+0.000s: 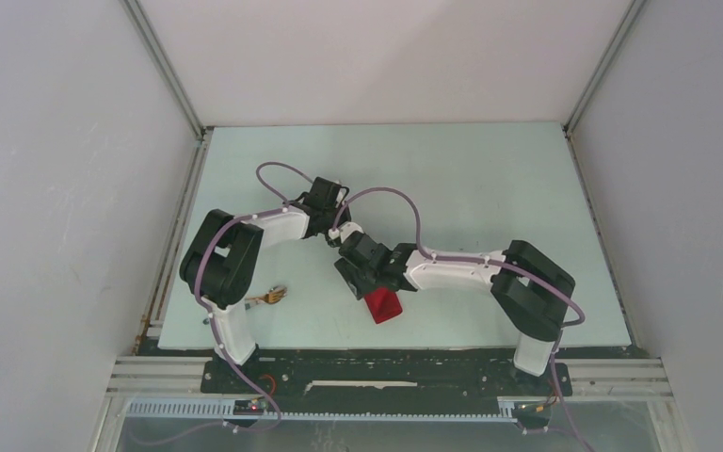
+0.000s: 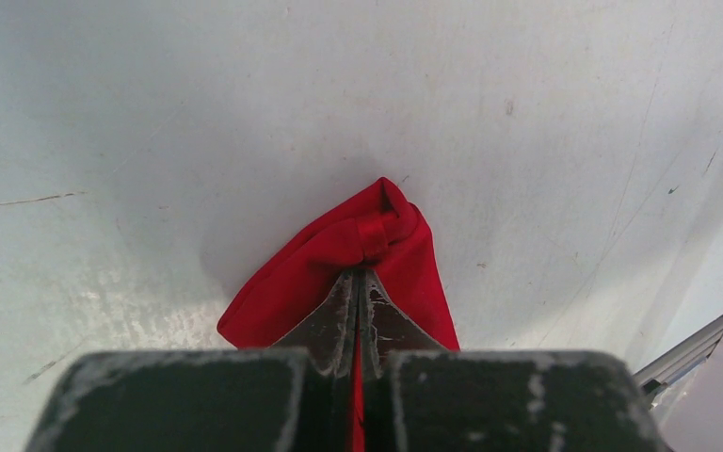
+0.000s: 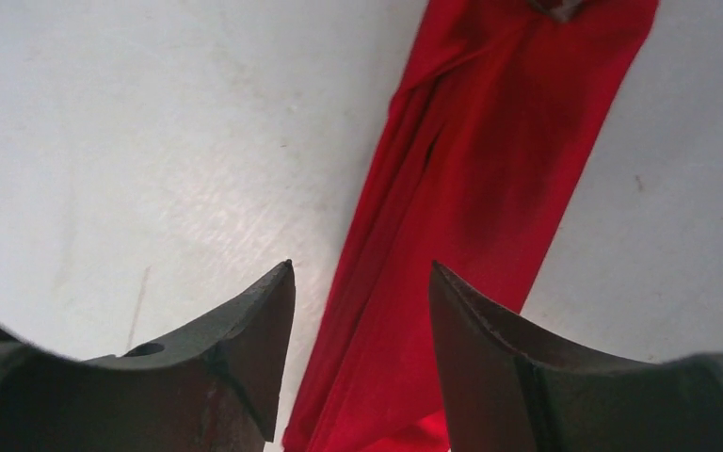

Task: Fold the napkin into a case and place the utensils inside
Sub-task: Pick up the smaller rectangle-folded napkin from the center of the board.

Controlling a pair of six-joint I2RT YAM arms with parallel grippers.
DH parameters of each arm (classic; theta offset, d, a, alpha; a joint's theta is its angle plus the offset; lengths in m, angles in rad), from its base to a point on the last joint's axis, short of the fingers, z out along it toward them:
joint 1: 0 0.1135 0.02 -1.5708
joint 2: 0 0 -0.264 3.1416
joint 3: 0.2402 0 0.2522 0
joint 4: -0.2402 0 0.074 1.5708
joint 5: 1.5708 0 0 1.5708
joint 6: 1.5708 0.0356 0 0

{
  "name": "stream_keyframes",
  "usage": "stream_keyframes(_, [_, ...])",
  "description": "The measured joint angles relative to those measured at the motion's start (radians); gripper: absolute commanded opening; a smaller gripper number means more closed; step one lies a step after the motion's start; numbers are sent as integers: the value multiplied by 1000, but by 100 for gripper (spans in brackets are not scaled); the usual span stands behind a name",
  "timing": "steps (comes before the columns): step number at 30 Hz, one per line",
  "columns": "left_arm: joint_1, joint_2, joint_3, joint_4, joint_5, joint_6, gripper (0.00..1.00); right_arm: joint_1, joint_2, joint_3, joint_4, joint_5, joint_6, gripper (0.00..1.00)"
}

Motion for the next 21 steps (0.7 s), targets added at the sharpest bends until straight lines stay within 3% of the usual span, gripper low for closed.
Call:
stream_keyframes(6, [0,0,-1,2,1,0,0,10,66,0,-4,56,0,53])
stream_keyframes(16, [1,0,-3,9,3,0,0,25,118,49,-27,146,55,58])
stream_keyframes(18, [1,0,-3,10,4,0,0,27,126,56,-27,163,65,52])
stream_keyframes(21, [1,0,-4,11,5,0,0,31,137,64,-17,178,76,34])
